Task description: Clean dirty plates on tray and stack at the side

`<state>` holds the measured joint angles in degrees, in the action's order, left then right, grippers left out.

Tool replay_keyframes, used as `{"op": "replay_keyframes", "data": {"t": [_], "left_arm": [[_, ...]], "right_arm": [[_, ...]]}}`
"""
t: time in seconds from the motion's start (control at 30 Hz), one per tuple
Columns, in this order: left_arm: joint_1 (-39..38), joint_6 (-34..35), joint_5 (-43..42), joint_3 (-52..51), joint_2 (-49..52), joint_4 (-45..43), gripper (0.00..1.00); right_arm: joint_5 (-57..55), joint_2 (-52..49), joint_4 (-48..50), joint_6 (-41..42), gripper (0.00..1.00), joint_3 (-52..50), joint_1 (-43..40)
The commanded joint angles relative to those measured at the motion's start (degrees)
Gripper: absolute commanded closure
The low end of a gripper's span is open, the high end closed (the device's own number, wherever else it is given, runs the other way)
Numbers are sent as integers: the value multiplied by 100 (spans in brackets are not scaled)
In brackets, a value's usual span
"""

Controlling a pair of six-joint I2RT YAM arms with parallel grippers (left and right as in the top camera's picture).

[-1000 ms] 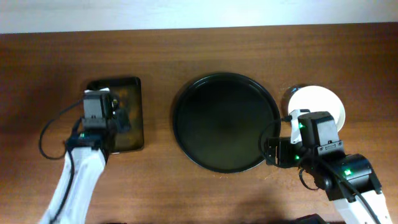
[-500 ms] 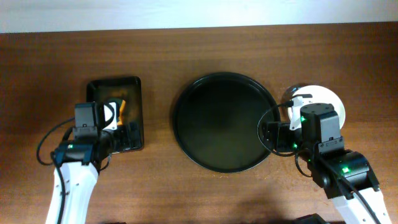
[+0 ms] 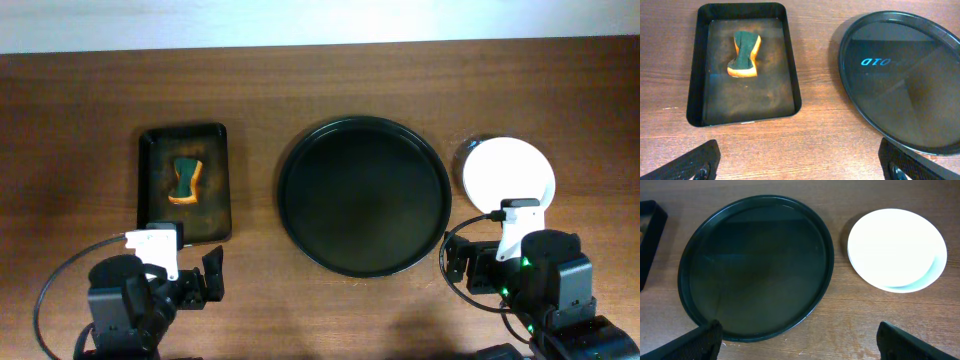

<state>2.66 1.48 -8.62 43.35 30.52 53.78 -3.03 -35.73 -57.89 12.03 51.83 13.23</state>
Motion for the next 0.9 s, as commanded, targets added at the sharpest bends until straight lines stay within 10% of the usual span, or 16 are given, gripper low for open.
{"op": "replay_keyframes", "data": {"t": [0.0, 0.17, 0.43, 0.7, 0.87], "left_arm": [[13, -90, -61, -26, -11, -7, 1], [13, -90, -61, -26, -11, -7, 1], [13, -90, -61, -26, -11, -7, 1], [13, -90, -61, -26, -11, -7, 1], [13, -90, -61, -26, -11, -7, 1]], "right_arm": [[-68, 7, 9, 24, 1, -20, 26], [-177, 223, 245, 22, 1, -188, 22], [-177, 2946, 3993, 20, 1, -3213, -284], [-153, 3554, 6214, -627, 1, -4699, -286], [269, 3554, 5322, -625, 1, -5152, -431]]}}
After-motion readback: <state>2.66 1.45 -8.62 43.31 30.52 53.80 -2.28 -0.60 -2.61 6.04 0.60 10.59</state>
